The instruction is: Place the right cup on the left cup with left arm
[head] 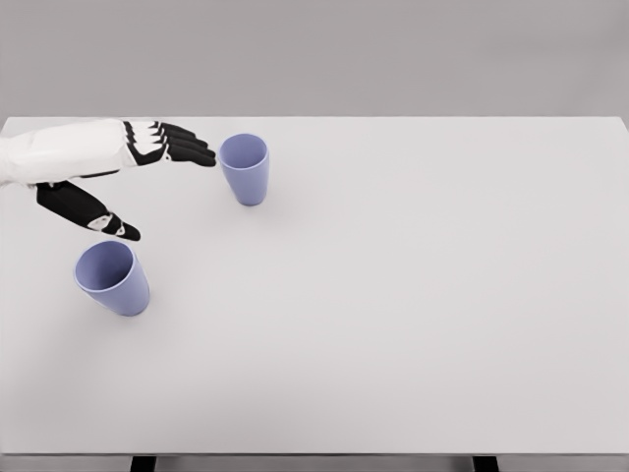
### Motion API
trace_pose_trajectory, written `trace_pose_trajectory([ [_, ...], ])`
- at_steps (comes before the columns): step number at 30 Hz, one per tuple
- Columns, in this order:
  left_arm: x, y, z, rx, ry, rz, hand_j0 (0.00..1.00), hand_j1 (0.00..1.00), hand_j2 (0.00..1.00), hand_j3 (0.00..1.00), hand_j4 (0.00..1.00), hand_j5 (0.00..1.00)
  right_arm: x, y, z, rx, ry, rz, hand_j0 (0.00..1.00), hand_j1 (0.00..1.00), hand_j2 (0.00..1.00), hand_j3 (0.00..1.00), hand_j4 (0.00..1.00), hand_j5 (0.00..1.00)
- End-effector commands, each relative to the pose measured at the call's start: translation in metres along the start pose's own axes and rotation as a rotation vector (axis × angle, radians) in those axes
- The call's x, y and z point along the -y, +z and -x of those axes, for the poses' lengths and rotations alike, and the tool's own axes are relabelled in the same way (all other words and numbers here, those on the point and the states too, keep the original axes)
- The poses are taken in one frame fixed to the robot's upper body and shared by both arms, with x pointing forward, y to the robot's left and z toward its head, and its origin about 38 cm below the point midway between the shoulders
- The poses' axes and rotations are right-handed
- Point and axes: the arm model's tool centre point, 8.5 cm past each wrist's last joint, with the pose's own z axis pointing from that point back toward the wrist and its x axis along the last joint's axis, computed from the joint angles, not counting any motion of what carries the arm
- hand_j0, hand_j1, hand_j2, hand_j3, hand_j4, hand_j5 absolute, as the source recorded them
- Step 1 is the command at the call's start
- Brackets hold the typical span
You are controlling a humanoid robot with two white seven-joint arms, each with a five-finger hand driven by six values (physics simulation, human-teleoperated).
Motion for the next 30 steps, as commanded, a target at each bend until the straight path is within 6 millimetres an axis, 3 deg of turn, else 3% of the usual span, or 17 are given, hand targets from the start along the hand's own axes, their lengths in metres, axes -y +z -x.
trace_pose_trajectory([
  [1, 0.001, -0.001, 0.0, 0.002, 0.01, -0.003, 1.0, 1.0, 1.0, 1.0, 1.0, 1.0, 0.0, 0.0, -0.001, 0.002, 0.004, 0.001, 1.0, 1.0, 1.0, 1.0, 1.0, 1.0],
  [4, -0.004, -0.002, 0.0, 0.007, -0.001, -0.012, 1.0, 1.0, 1.0, 1.0, 1.0, 1.0, 0.0, 0.001, 0.005, -0.011, -0.005, -0.001, 1.0, 1.0, 1.0, 1.0, 1.0, 1.0],
  [8, -0.005, -0.013, 0.019, -0.002, 0.023, -0.056, 1.0, 1.0, 1.0, 1.0, 1.0, 1.0, 0.0, 0.0, 0.003, -0.007, -0.001, -0.001, 1.0, 1.0, 1.0, 1.0, 1.0, 1.0],
  [10, 0.009, -0.021, 0.039, -0.049, 0.031, -0.025, 1.0, 1.0, 1.0, 1.0, 1.0, 1.0, 0.0, 0.0, 0.003, -0.008, -0.004, -0.001, 1.0, 1.0, 1.0, 1.0, 1.0, 1.0],
  [15, 0.013, -0.024, 0.089, -0.192, 0.026, -0.023, 1.0, 1.0, 1.0, 1.0, 1.0, 1.0, 0.0, 0.0, 0.003, -0.008, -0.003, -0.001, 1.0, 1.0, 1.0, 1.0, 1.0, 1.0],
  [17, 0.02, -0.05, 0.091, -0.173, 0.01, 0.007, 1.0, 1.0, 1.0, 1.0, 1.0, 1.0, 0.0, 0.0, 0.003, -0.008, -0.001, -0.001, 1.0, 1.0, 1.0, 1.0, 1.0, 1.0],
  [23, 0.022, -0.081, 0.113, -0.206, 0.01, 0.048, 1.0, 1.0, 1.0, 1.0, 1.0, 1.0, 0.0, 0.0, 0.003, -0.008, -0.001, -0.001, 1.0, 1.0, 1.0, 1.0, 1.0, 1.0],
  [27, 0.013, -0.095, 0.111, -0.19, -0.008, 0.05, 1.0, 1.0, 1.0, 1.0, 1.0, 1.0, 0.0, 0.0, 0.003, -0.008, -0.001, -0.001, 1.0, 1.0, 1.0, 1.0, 1.0, 1.0],
  [30, 0.016, -0.094, 0.115, -0.2, 0.002, 0.05, 1.0, 1.0, 1.0, 1.0, 1.0, 1.0, 0.0, 0.0, 0.003, -0.008, -0.001, -0.001, 1.0, 1.0, 1.0, 1.0, 1.0, 1.0],
])
